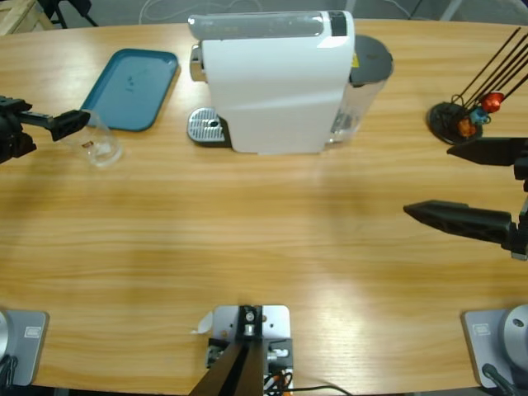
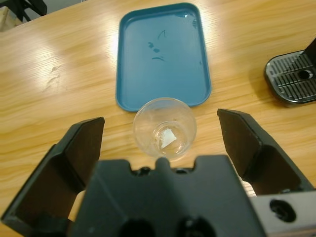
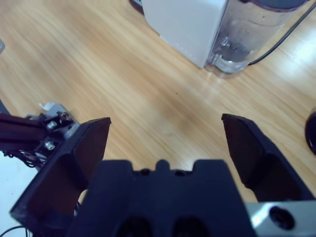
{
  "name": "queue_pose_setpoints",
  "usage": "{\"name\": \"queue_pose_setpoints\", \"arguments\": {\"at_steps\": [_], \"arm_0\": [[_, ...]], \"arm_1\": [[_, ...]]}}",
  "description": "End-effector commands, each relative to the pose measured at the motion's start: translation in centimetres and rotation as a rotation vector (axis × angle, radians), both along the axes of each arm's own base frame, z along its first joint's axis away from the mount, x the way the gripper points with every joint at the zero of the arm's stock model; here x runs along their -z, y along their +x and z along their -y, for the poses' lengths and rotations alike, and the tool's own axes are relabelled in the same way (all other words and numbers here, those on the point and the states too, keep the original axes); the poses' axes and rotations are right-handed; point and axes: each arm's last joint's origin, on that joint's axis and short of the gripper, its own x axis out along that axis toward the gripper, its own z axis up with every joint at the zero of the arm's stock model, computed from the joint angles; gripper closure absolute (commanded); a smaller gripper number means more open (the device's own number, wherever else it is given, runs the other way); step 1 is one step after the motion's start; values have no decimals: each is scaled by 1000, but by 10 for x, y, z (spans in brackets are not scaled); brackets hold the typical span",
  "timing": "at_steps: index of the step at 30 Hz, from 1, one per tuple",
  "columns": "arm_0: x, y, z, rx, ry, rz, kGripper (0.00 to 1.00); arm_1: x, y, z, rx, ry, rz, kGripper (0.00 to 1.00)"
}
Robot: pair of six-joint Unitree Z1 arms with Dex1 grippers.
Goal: Pour coffee
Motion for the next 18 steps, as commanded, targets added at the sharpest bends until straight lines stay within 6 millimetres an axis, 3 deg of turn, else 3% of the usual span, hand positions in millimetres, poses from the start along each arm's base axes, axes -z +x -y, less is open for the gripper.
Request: {"name": "queue_pose_setpoints", "arguments": {"at_steps": [1, 18], "arm_0": [[26, 4, -2, -100, 40, -65, 4], [54, 24, 19, -126, 6, -123, 4]], "arm_1": [[14, -2, 6, 13, -30, -11, 0], [21, -2, 9, 23, -49, -22, 0]]}}
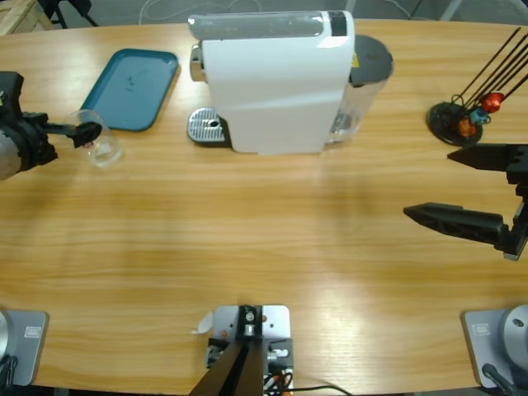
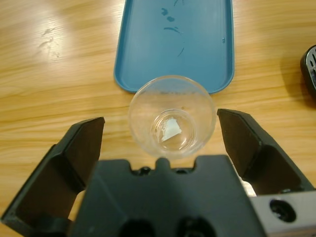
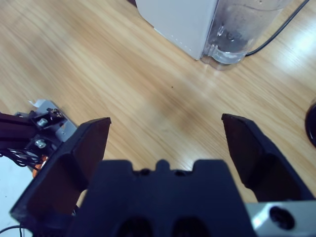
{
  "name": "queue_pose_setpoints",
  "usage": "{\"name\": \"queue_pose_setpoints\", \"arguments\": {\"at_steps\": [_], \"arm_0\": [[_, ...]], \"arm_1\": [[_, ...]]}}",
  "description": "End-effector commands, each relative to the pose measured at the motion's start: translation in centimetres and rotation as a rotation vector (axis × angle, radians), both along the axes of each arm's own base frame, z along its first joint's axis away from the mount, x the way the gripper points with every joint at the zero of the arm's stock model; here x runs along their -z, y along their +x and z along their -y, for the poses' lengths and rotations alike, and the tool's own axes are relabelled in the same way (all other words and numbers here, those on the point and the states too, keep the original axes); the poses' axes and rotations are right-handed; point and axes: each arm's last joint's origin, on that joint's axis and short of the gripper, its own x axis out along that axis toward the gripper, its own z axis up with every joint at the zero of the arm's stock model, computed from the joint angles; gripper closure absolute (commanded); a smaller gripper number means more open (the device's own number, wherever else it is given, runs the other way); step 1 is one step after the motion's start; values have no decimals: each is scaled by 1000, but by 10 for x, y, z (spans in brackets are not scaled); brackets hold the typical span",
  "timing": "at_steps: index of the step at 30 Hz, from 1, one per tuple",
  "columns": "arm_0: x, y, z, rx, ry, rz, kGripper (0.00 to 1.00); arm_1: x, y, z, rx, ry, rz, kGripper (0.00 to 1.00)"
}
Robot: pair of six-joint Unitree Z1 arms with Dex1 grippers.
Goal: Pour coffee
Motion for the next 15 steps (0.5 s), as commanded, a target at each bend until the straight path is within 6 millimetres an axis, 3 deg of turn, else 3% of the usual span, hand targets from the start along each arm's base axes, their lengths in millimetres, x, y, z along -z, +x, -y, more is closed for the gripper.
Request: {"name": "queue_pose_setpoints", "arguments": {"at_steps": [1, 12, 13, 15], "arm_0": [[25, 9, 7, -6, 21, -51, 4], [39, 11, 11, -6, 19, -98, 18], [40, 12, 11, -6, 20, -99, 52], [42, 12, 12, -4, 26, -104, 212]], "arm_1": [[11, -2, 5, 7, -28, -6, 0], [12, 0, 7, 23, -34, -10, 0], [12, 0, 7, 24, -34, -10, 0], [12, 1, 7, 26, -35, -10, 0]]}}
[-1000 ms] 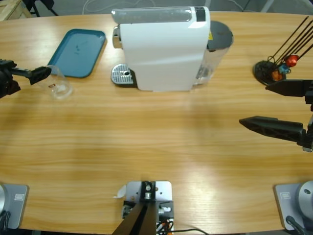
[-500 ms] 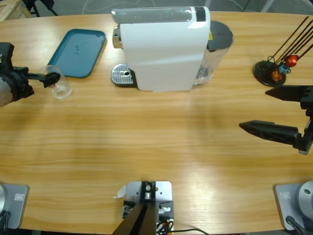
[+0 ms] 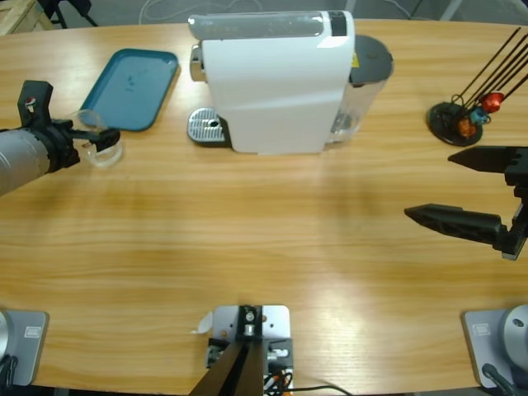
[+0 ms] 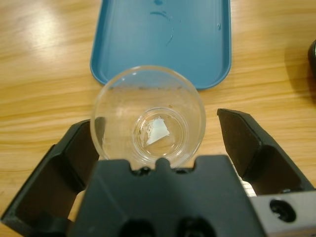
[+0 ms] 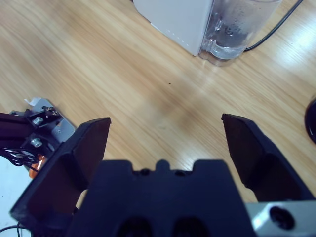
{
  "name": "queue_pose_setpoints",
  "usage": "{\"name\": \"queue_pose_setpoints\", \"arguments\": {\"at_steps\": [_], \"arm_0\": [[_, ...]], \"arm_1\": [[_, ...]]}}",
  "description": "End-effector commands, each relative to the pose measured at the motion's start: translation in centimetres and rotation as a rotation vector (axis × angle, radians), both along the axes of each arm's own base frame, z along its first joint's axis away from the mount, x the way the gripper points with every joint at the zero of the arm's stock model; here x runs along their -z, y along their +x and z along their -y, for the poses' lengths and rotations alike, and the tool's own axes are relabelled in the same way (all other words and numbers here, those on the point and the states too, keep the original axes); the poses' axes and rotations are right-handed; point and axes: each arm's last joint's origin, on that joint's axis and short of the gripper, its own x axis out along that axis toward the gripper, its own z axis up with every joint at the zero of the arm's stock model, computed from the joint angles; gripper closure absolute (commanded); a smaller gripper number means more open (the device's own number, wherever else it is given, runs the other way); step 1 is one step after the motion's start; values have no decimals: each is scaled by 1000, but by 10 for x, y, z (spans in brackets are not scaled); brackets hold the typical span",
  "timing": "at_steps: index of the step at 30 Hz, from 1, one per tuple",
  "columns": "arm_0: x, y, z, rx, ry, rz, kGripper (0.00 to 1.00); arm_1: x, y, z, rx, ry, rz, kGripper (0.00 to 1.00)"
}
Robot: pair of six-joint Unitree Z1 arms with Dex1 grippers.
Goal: Pour coffee
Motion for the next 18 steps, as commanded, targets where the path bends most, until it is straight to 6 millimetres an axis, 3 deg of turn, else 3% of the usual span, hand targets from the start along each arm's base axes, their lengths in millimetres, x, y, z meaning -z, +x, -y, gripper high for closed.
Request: {"name": "queue_pose_setpoints", "arguments": {"at_steps": [1, 3, 6, 7, 8, 12, 18], "arm_0": [[19, 1, -1, -7, 35, -60, 296], [19, 1, -1, -7, 35, -60, 475], [18, 1, 0, 5, 34, -54, 532], [18, 1, 1, 17, 23, -54, 640], [17, 1, 2, 27, 12, -54, 685], [3, -5, 10, 165, -35, -21, 685], [-46, -8, 32, 557, -224, 20, 685]], "arm_1": [[10, 0, 5, 18, -28, -6, 0], [10, 1, 5, 22, -27, -5, 3], [10, 2, 5, 27, -30, -6, 17], [10, 2, 6, 28, -31, -6, 18], [10, 2, 6, 29, -33, -6, 18], [8, 4, 7, 39, -32, 6, 13], [9, 7, 10, 41, -50, 21, 13]]}}
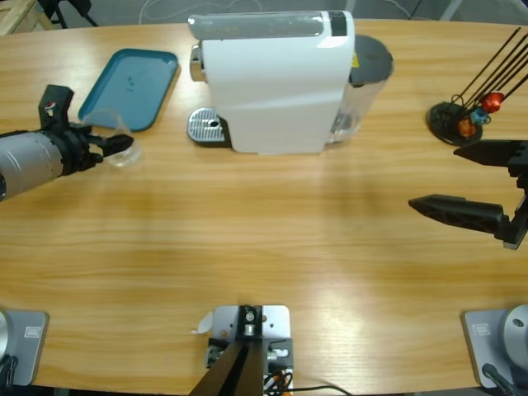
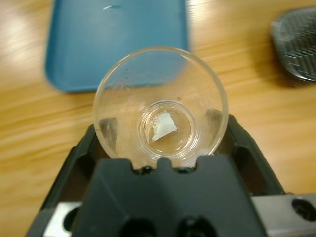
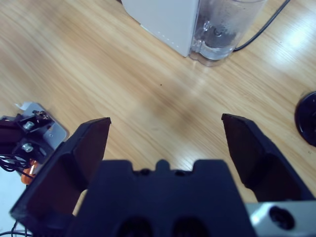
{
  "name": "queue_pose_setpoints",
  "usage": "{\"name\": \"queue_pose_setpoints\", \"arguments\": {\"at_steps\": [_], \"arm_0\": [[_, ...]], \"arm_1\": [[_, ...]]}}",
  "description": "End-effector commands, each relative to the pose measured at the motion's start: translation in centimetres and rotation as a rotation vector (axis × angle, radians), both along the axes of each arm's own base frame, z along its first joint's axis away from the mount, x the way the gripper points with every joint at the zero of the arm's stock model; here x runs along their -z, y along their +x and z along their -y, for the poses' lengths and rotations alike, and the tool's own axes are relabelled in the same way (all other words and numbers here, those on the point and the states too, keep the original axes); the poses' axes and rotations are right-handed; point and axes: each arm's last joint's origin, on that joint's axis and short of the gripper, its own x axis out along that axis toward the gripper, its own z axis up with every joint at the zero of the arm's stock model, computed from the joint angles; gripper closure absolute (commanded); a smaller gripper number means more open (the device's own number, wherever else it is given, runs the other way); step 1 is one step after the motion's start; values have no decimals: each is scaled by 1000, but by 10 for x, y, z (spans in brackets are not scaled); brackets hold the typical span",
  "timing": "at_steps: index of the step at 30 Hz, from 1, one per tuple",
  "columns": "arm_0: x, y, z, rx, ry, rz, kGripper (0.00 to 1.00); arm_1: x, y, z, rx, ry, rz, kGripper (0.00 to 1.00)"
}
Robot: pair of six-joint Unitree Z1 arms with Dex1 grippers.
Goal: Pour coffee
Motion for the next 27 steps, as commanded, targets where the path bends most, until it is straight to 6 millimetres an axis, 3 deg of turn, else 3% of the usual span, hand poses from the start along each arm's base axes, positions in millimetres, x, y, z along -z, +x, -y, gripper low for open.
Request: {"name": "queue_pose_setpoints", "arguments": {"at_steps": [1, 4, 8, 19, 27], "arm_0": [[-53, -5, 26, 426, -196, 44, 685], [-60, 6, 40, 507, -171, 54, 685], [-42, 21, 55, 547, -122, 15, 685], [-25, 41, 34, 493, -59, -8, 681], [-12, 58, 50, 548, -58, -32, 676]], "arm_1": [[9, 2, 7, 12, -41, 10, 13], [10, 2, 9, 13, -44, 13, 13], [8, 1, 11, 11, -36, 24, 13], [8, 5, 12, 27, -43, 23, 13], [9, 7, 12, 33, -47, 23, 17]]}}
